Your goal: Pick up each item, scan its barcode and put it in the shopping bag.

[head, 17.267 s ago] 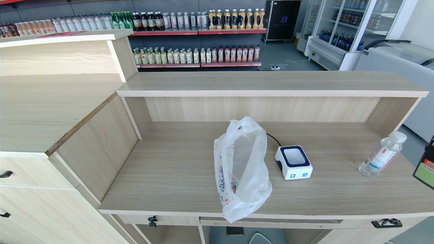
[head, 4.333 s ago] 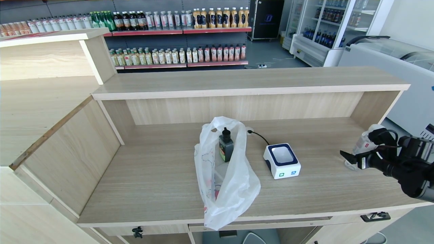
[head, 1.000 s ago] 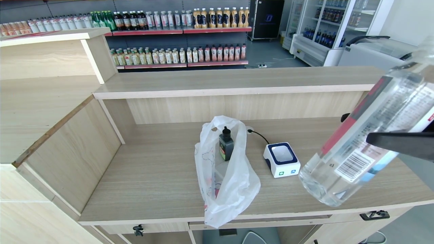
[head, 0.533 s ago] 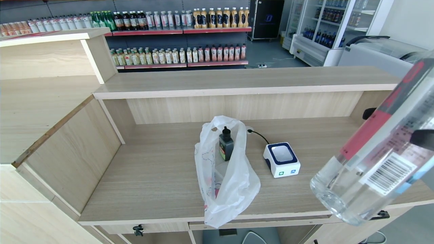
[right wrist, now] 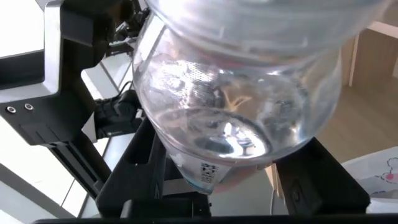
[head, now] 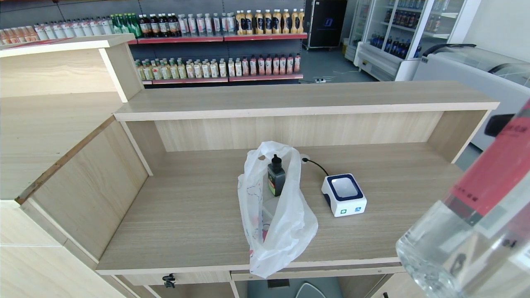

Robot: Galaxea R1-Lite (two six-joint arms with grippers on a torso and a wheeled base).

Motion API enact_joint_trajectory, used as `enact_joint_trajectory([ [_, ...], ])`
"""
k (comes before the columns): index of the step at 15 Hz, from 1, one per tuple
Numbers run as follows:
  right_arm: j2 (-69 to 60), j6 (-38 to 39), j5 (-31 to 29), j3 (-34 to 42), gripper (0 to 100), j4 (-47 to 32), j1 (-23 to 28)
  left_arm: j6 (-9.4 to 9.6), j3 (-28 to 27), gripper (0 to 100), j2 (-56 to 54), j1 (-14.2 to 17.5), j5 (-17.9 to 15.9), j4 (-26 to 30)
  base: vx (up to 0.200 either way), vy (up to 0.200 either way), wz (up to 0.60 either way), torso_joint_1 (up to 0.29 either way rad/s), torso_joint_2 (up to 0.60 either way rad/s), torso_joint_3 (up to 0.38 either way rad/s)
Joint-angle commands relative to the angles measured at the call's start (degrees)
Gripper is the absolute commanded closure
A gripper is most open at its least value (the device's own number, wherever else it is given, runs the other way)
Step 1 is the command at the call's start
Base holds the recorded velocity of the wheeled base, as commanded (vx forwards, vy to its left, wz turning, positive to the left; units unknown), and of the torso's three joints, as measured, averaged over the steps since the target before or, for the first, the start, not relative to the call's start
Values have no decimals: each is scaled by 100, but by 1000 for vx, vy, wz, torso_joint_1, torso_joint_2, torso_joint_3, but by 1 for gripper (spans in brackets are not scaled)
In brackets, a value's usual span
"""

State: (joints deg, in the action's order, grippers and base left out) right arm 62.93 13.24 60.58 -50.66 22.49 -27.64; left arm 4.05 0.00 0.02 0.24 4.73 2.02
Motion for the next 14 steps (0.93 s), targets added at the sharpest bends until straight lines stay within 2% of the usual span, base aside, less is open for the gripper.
enact_joint_trajectory([
  [1,18,38,-11,-84,100,1,-181,0,0,0,-2,2,2,0,0,0,0,0,0,0],
  [4,27,38,-230,-58,100,-8,-286,0,0,0,-2,2,2,0,0,0,0,0,0,0],
  [14,-360,38,-336,259,100,-43,-260,0,0,0,-2,2,2,0,0,0,0,0,0,0],
])
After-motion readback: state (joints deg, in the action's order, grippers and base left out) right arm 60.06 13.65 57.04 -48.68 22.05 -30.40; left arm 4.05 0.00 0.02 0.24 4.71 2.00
